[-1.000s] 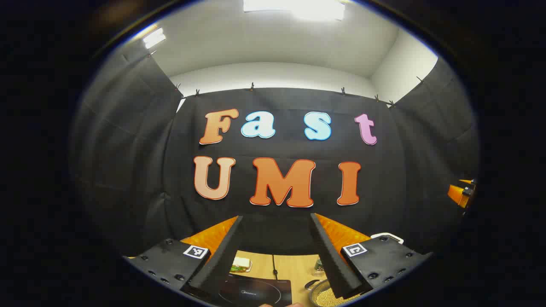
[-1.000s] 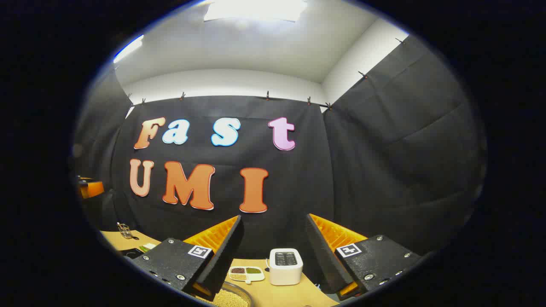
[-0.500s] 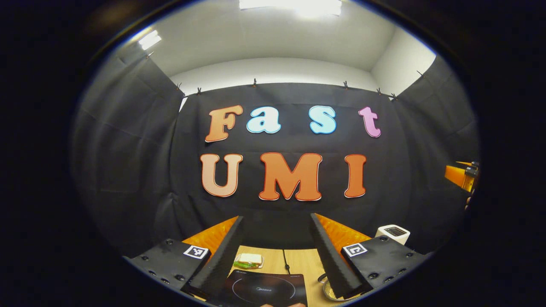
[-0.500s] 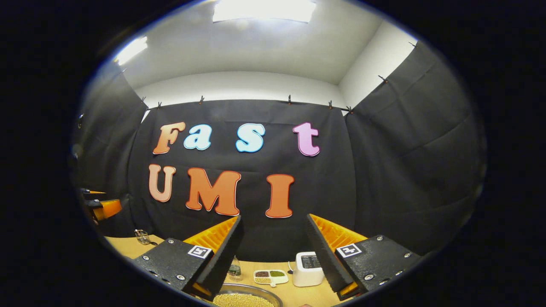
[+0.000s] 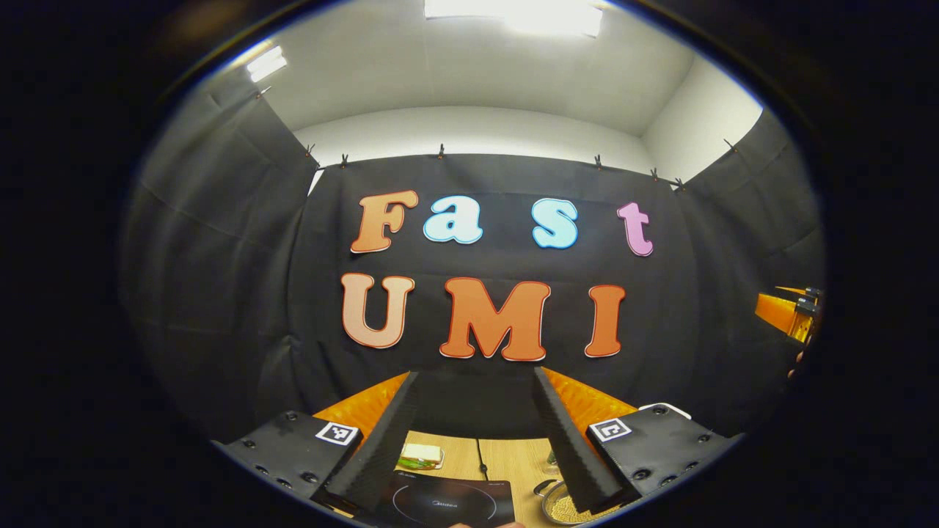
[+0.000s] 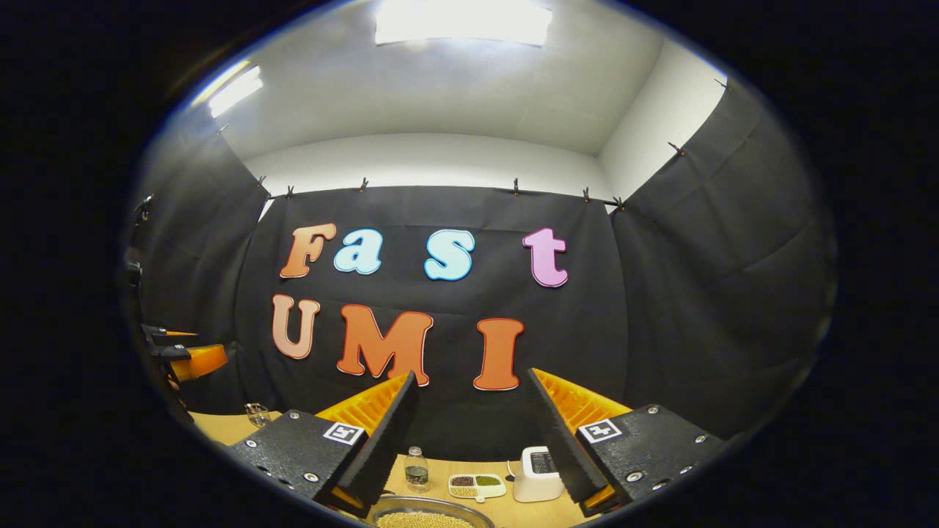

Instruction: First push the handle of the pot to place it horizontally, then grasp the pot with both hands and set it on the induction cooktop.

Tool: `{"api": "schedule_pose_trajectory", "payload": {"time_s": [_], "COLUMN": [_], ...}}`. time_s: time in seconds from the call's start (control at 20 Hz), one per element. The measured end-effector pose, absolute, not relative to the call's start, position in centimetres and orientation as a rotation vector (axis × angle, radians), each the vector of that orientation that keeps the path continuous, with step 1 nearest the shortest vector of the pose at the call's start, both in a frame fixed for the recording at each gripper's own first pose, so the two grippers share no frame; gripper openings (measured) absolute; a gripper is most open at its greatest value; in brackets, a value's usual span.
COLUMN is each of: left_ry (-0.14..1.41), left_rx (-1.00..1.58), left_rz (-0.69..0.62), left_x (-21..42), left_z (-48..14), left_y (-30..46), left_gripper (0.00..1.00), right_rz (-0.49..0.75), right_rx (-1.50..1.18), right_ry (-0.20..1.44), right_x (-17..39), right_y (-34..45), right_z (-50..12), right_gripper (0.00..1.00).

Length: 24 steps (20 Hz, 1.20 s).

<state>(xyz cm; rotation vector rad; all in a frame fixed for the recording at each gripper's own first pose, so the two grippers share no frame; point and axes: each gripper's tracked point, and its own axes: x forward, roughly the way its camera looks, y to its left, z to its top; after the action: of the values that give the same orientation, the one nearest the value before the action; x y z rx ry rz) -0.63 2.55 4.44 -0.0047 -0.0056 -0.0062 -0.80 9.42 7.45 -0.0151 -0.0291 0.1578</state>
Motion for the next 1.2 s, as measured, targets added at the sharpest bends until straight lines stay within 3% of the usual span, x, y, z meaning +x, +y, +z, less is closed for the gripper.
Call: {"api": "schedule_pose_trajectory", "payload": {"time_s": [0.7, 0.95, 1.2], "left_ry": [-0.056, -0.045, -0.039], "left_rx": [-0.009, 0.001, -0.005], "left_rz": [-0.012, -0.012, -0.003], "left_x": [-1.2, -0.7, -0.4], "left_z": [5.1, 4.4, 3.9], "left_y": [2.0, 1.9, 2.3], "left_gripper": [1.0, 1.0, 0.98], "right_rz": [0.217, 0.229, 0.215], "right_rx": [-0.021, -0.036, -0.03], "right_ry": [-0.037, 0.009, 0.063], "right_x": [-1.9, -2.0, -1.5], "right_y": [9.7, 9.8, 9.1], "right_z": [6.8, 5.6, 3.5], "right_gripper": [0.92, 0.95, 0.92]}}
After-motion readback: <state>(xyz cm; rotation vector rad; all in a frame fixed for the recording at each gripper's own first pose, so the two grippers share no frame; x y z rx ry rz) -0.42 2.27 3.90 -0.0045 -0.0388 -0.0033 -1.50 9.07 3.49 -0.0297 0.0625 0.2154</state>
